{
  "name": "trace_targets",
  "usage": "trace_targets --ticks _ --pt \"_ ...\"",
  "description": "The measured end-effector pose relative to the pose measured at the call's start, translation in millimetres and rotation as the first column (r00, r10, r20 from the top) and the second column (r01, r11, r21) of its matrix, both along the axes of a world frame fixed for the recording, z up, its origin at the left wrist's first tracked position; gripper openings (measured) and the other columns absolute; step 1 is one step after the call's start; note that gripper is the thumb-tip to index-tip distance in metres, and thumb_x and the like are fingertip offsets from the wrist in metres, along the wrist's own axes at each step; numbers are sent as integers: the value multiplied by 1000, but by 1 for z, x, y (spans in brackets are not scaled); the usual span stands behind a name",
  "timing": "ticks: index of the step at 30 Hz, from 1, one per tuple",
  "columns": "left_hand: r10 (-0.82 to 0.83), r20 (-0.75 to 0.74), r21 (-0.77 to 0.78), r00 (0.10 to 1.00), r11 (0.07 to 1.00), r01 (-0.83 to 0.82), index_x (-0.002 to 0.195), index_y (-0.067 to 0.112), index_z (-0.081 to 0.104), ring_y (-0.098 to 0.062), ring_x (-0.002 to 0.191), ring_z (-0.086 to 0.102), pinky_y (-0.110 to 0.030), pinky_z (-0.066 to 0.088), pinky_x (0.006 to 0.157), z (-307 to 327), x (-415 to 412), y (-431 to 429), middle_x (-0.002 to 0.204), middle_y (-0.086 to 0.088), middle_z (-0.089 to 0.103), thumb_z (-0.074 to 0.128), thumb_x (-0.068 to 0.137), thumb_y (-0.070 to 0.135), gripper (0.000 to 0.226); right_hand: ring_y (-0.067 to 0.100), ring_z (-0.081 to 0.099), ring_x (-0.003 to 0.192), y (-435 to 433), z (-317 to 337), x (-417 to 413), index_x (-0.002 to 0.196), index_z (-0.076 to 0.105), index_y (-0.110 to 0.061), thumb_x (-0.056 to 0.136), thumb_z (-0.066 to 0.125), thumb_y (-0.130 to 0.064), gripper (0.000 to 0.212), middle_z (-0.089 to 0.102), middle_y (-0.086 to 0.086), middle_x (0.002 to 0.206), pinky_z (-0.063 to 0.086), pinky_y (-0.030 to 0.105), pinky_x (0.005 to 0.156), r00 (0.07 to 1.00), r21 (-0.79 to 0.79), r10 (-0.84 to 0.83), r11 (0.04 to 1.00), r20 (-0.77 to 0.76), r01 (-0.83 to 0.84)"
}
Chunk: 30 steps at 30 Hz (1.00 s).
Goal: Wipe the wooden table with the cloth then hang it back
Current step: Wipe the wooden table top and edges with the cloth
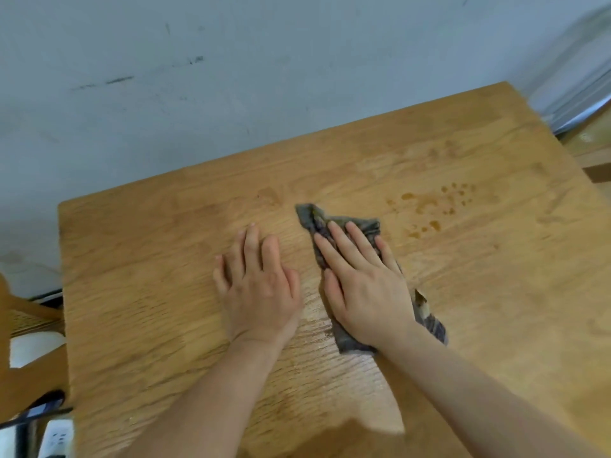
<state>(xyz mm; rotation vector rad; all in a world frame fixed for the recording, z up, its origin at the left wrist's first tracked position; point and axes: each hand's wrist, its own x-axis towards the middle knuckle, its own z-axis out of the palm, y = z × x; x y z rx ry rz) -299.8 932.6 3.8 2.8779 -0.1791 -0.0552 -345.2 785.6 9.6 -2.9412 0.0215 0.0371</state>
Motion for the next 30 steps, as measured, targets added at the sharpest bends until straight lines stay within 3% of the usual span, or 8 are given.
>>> trace_targets --ticks 3,7,14,18,21,23,27,30 --pt "5 5 -4 1000 1000 -5 124 17 48 -27 139 30 -54 21 112 0 3 -1 148 -8 40 32 85 32 44 19 24 147 -21 -3 55 149 37 -30 97 28 -40 54 32 -3 157 20 49 117 1000 2 -3 1000 3 3" --pt "7 9 12 1000 1000 -7 125 19 47 -26 139 29 -53 20 113 -2 1 1 149 -7 38 29 86 34 46 20 13 149 -29 -9 128 152 28 -29 99 25 -40 55 22 -2 162 11 50 119 975 21 -223 974 -20 224" --pt "1 8 -24 1000 1000 -1 125 16 49 -28 138 29 -54 20 112 1 1 1 148 -9 40 39 87 28 41 16 22 148 -17 0 -35 150 36 -30 100 31 -39 51 31 -4 158 19 46 119 998 19 -65 998 -24 66" --pt "4 7 -42 1000 999 -3 126 16 49 -28 139 27 -53 16 113 0 2 1 149 -9 38 42 90 27 39 13 16 149 -77 -1 -43 151 32 -30 99 25 -42 54 26 -6 160 15 44 120 951 -42 -307 951 -25 306" --pt "-3 19 -35 1000 999 4 126 15 48 -30 138 28 -54 17 113 1 2 0 149 -11 38 42 89 27 39 17 13 150 -63 -6 -34 153 27 -27 99 23 -41 56 21 -3 161 10 45 120 879 -36 -477 878 -8 477" --pt "-16 37 -29 999 999 17 124 14 48 -31 137 30 -55 19 111 0 -1 0 147 -12 39 43 89 25 38 20 15 149 -19 -8 -37 153 28 -25 98 25 -41 57 23 0 161 12 48 120 899 -20 -438 899 8 438" --pt "13 76 -46 997 999 -9 123 14 50 -31 136 32 -55 21 110 1 -4 -1 147 -10 40 45 88 21 36 19 27 146 35 -11 -54 147 41 -23 98 35 -36 51 36 0 156 20 49 118 993 55 -105 993 52 102" --pt "-13 85 -35 996 999 16 124 13 47 -32 136 31 -56 21 110 2 -5 -2 147 -13 40 42 88 20 37 16 27 146 -8 -10 -75 146 43 -25 97 35 -37 51 37 -3 155 22 47 118 983 63 -168 984 69 164"
